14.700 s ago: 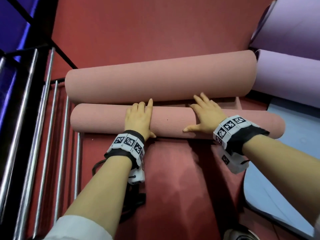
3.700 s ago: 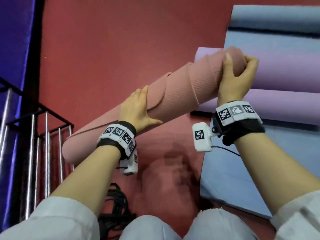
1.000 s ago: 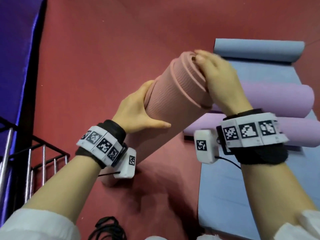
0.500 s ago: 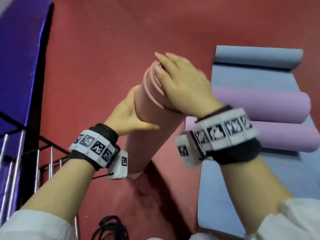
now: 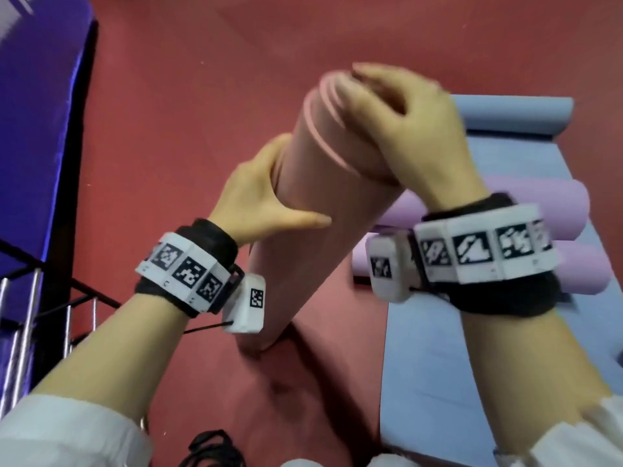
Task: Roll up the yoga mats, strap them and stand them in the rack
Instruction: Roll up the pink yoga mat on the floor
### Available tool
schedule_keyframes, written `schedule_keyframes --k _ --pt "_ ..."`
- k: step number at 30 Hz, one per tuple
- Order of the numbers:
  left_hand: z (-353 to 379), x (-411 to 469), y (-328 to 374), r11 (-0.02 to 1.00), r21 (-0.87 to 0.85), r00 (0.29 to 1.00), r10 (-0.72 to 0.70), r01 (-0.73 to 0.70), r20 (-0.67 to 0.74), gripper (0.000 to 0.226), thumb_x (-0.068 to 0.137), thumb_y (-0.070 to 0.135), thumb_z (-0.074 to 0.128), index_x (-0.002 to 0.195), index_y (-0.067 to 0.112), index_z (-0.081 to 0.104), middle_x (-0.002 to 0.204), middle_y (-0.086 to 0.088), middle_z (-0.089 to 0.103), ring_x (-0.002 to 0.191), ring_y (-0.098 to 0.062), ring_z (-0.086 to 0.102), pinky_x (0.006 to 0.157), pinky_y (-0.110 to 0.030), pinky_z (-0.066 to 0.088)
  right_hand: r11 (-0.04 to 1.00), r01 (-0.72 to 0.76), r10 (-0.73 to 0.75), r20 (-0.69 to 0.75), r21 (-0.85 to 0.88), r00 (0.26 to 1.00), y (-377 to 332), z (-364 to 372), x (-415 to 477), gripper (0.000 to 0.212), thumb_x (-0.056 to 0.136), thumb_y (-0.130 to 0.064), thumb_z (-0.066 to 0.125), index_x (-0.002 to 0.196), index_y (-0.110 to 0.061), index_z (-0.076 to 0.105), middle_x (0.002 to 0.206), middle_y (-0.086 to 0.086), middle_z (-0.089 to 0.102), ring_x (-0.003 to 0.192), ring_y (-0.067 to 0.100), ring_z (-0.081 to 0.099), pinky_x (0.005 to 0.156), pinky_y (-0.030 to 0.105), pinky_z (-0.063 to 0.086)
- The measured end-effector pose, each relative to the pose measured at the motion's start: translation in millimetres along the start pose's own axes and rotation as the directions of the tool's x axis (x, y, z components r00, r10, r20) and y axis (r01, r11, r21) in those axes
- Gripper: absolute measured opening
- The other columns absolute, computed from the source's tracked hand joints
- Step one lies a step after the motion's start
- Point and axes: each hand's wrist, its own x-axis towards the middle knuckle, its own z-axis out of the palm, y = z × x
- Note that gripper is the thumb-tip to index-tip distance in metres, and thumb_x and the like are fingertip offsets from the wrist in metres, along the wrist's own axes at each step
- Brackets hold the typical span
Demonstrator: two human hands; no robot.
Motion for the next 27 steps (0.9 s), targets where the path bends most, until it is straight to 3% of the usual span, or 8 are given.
schedule_keyframes --k 3,7,10,14,16,20,24,27 --pt "-8 5 -10 0.995 -0.083 0.994 -0.047 0.055 0.099 0.111 0.043 0.058 0.076 0.139 0.036 0.026 0.116 0.044 0.036 0.103 0.027 0.040 0.086 -0.002 0.035 0.981 0.016 0.003 0.103 -0.191 0.995 -13 14 7 0.068 0.074 -0.077 0.036 0.128 -0.040 0.054 0.132 -0.015 0.055 0.124 0.012 0.049 0.103 0.032 0.038" --pt "2 -15 -35 0.974 -0.131 0.969 -0.157 0.184 0.192 0.121 0.039 0.050 0.077 0.129 0.056 -0.004 0.125 0.039 0.027 0.111 0.019 0.037 0.080 0.003 0.034 0.931 0.095 0.022 0.314 -0.352 0.949 -14 45 -9 0.081 0.074 -0.080 0.038 0.142 -0.035 0.036 0.149 0.000 0.036 0.137 0.025 0.031 0.110 0.042 0.031" --pt "2 -16 -35 0.973 -0.155 0.975 -0.142 0.169 0.169 0.122 0.039 0.047 0.081 0.133 0.052 0.003 0.128 0.039 0.029 0.112 0.025 0.037 0.086 0.001 0.035 0.970 0.103 -0.028 0.317 -0.222 0.948 -25 34 7 0.079 0.079 -0.079 0.035 0.144 -0.035 0.034 0.150 -0.003 0.036 0.139 0.018 0.031 0.113 0.041 0.026" --pt "16 -20 -27 0.971 -0.185 0.976 -0.118 0.151 0.181 0.127 0.038 0.049 0.080 0.137 0.049 0.000 0.136 0.033 0.031 0.113 0.018 0.039 0.081 0.003 0.036 0.868 0.279 -0.063 0.465 -0.411 0.883 -22 43 -1 0.059 0.092 -0.064 0.030 0.145 -0.038 0.030 0.155 -0.005 0.027 0.144 0.014 0.019 0.116 0.044 0.012" --pt "22 -22 -25 0.977 -0.176 0.985 -0.099 0.124 0.143 0.119 0.040 0.053 0.079 0.133 0.055 0.005 0.126 0.051 0.026 0.112 0.025 0.035 0.084 0.004 0.033 0.941 0.173 -0.018 0.467 -0.292 0.884 -18 30 7 0.053 0.097 -0.057 0.024 0.145 -0.037 0.030 0.155 -0.008 0.026 0.144 0.012 0.018 0.118 0.046 0.009" --pt "32 -18 -23 0.983 -0.141 0.988 -0.103 0.118 0.111 0.120 0.039 0.057 0.078 0.142 0.038 0.020 0.119 0.035 0.041 0.110 0.005 0.046 0.088 -0.017 0.041 0.910 0.152 0.028 0.424 -0.385 0.905 0 22 3 0.049 0.095 -0.056 0.025 0.143 -0.045 0.029 0.153 -0.010 0.028 0.142 0.015 0.022 0.115 0.043 0.019" --pt "37 -17 -16 0.986 -0.122 0.989 -0.103 0.115 0.102 0.114 0.038 0.058 0.077 0.138 0.038 0.025 0.116 0.035 0.044 0.109 0.004 0.047 0.087 -0.017 0.039 0.992 0.021 0.017 0.287 -0.127 0.958 16 -2 15 0.056 0.097 -0.050 0.016 0.146 -0.028 0.033 0.153 -0.007 0.032 0.141 0.009 0.026 0.116 0.021 0.012" --pt "35 -11 -18 0.986 -0.101 0.985 -0.115 0.129 0.131 0.115 0.038 0.056 0.077 0.139 0.034 0.027 0.116 0.024 0.049 0.106 -0.001 0.050 0.085 -0.024 0.043 0.907 0.120 0.001 0.288 -0.403 0.958 17 16 -12 0.055 0.091 -0.056 0.021 0.143 -0.039 0.033 0.152 -0.007 0.032 0.143 0.017 0.024 0.114 0.041 0.024"
